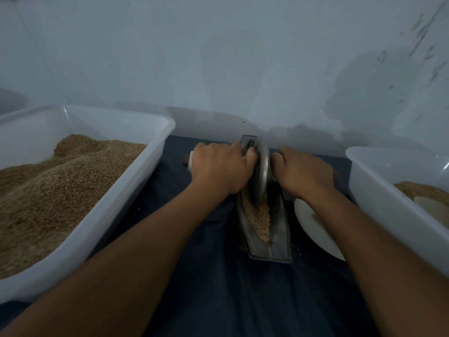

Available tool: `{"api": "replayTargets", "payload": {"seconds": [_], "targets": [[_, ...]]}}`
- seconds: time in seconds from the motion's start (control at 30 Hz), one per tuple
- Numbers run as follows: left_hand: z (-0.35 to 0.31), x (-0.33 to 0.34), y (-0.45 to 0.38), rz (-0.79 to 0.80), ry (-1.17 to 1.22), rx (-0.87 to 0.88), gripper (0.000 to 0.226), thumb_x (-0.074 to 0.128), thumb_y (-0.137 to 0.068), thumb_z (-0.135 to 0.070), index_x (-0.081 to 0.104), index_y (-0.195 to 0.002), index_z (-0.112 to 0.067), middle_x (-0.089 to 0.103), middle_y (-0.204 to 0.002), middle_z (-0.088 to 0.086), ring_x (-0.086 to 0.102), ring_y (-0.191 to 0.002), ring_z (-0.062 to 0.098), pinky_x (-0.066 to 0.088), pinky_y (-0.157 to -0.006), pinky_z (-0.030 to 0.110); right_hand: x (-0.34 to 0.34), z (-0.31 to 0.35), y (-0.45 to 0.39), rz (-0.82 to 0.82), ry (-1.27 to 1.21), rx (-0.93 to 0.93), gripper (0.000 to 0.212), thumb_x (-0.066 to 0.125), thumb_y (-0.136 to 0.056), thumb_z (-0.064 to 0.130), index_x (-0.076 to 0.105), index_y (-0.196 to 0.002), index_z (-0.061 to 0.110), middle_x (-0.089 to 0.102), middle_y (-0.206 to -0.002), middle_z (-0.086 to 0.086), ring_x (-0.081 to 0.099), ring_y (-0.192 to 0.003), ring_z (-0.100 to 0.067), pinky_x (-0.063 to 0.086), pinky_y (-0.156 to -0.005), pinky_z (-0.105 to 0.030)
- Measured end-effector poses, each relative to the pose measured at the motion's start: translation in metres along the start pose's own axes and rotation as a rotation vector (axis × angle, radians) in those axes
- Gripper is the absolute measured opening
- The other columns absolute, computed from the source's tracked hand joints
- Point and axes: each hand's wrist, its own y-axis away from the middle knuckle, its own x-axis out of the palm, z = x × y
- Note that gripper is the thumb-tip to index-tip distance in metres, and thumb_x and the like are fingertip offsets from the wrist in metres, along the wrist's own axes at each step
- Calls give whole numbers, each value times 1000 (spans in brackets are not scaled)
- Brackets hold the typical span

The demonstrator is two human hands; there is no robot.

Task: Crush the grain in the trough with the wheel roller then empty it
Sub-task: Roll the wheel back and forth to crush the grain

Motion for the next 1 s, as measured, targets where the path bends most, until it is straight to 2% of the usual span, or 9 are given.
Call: {"api": "replayTargets", "payload": {"seconds": [0.13,0.27,0.4,0.53,0.63,0.77,0.9,1.0], "targets": [[0,6,-8,2,6,-20,58,10,-93,-56,55,-74,-25,55,-67,0,51,-62,24,33,-67,38,0,-1,-12,42,11,10,43,21,-95,52,52,-85,24,44,-71,2,42,-66,-23,23,-54,-31],[3,9,-16,10,6,-26,59,11,-94,-55,57,-72,-25,55,-67,-1,52,-62,24,37,-65,36,1,0,-22,45,16,-16,44,21,-96,52,49,-80,22,46,-73,0,45,-70,-26,26,-56,-33],[3,12,-25,20,2,-36,62,12,-96,-55,58,-68,-23,51,-61,-1,46,-54,22,34,-59,34,1,-1,-31,80,4,-33,46,18,-93,56,47,-76,23,46,-73,2,45,-71,-25,32,-60,-35],[0,15,-32,-4,-13,-45,64,14,-96,-57,55,-62,-22,46,-55,-2,38,-48,19,26,-53,32,2,-6,-41,140,-13,-31,49,14,-87,56,50,-77,25,50,-76,2,46,-69,-21,29,-58,-34],[-1,16,-34,-29,-16,-53,63,16,-96,-56,53,-60,-22,43,-54,-2,40,-49,19,30,-54,32,6,-9,-49,186,-24,-48,49,16,-91,54,55,-81,26,56,-85,1,48,-73,-20,29,-58,-33],[3,18,-36,5,4,-81,61,16,-97,-53,55,-64,-21,48,-58,0,48,-55,23,42,-59,34,7,-7,-59,193,-49,-52,49,23,-96,55,59,-79,26,56,-78,5,45,-65,-10,26,-54,-29],[4,18,-33,17,-6,-92,63,13,-97,-53,60,-69,-21,50,-60,1,48,-55,23,41,-58,34,8,-6,-60,165,-22,-51,49,22,-92,57,58,-77,27,53,-75,8,45,-64,-10,27,-53,-29],[1,15,-30,27,-31,-92,63,11,-96,-54,59,-71,-22,49,-60,1,42,-51,21,33,-55,33,8,-8,-55,154,-33,-75,49,21,-94,54,57,-76,26,55,-76,7,45,-64,-10,28,-54,-30]]}}
